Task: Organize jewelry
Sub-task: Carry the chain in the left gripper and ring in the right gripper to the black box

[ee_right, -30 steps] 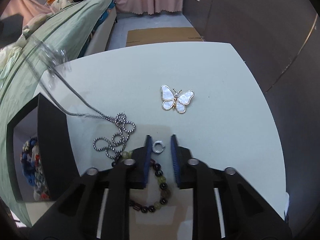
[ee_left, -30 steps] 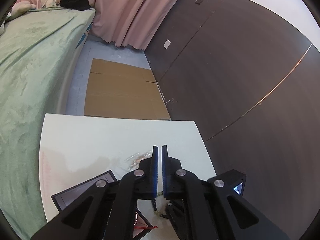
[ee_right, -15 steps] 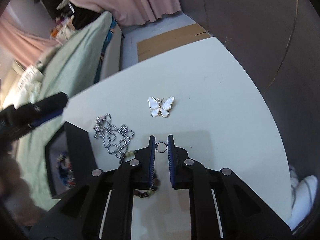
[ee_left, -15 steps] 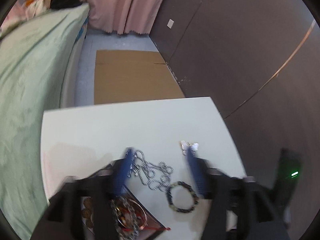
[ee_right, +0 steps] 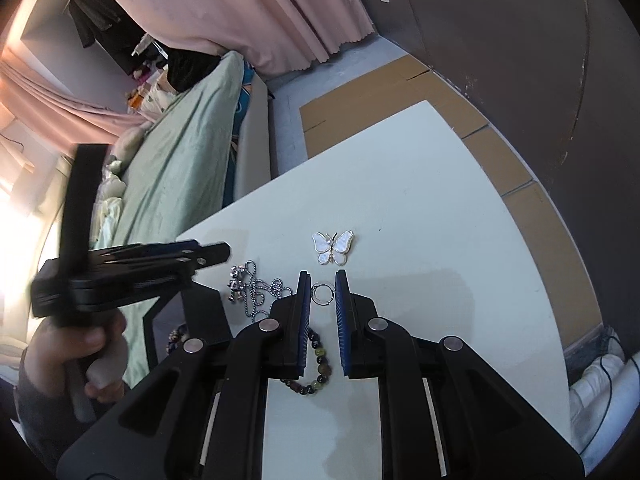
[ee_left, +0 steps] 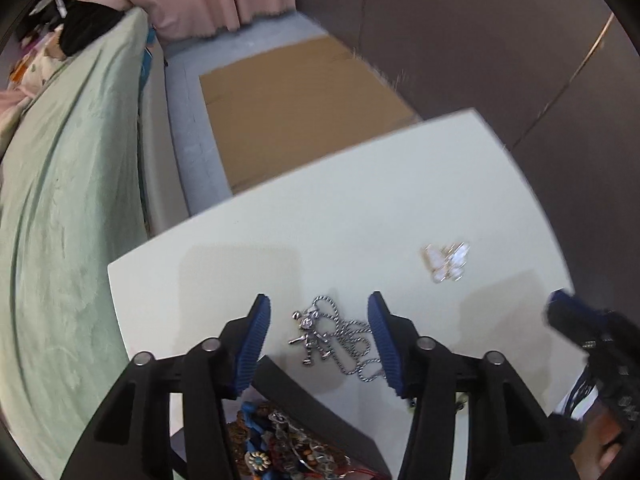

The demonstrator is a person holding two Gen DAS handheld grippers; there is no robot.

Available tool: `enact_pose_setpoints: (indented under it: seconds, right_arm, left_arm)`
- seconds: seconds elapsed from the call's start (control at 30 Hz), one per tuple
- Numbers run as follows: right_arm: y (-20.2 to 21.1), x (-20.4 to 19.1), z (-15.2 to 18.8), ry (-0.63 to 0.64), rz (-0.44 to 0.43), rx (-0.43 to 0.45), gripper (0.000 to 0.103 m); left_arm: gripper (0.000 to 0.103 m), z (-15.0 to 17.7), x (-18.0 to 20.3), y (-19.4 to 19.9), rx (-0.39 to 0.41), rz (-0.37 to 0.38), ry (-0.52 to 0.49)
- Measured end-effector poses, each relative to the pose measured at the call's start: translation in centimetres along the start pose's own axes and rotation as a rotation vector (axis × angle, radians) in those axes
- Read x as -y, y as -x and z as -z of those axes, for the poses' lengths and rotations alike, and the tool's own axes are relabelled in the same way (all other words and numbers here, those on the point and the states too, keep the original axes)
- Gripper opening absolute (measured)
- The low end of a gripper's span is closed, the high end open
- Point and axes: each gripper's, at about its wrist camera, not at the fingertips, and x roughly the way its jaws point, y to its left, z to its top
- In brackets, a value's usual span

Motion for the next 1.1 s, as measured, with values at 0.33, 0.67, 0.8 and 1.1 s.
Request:
enact_pose_setpoints:
  seconds: [0.33,0.67,0.8,1.1]
  right_arm:
    - [2.4,1.5,-0.6,-0.025,-0.05,0.03,0.013]
    - [3.1,2.4,-0.7,-0.034,-0.081,0.033,0.013]
    - [3.2,2.2,-0.7,-0.025,-0.096,0.033,0.013]
    - [3.0,1.1,-0.7,-0.018,-0.133,0.047,0.013]
  left_arm:
    - [0.032,-0.1,0.1,-5.2,-0.216,-0.044,-0.043]
    - [0.016,-0.2,-0.3,-4.4,-0.225,-0.01,-0.01]
    - [0.016,-0.1,-0.4,-1.4,-0.158,-0.006,-0.021]
    - [0.016,1.6,-0.5,8.2,0.012,-0.014,-0.036]
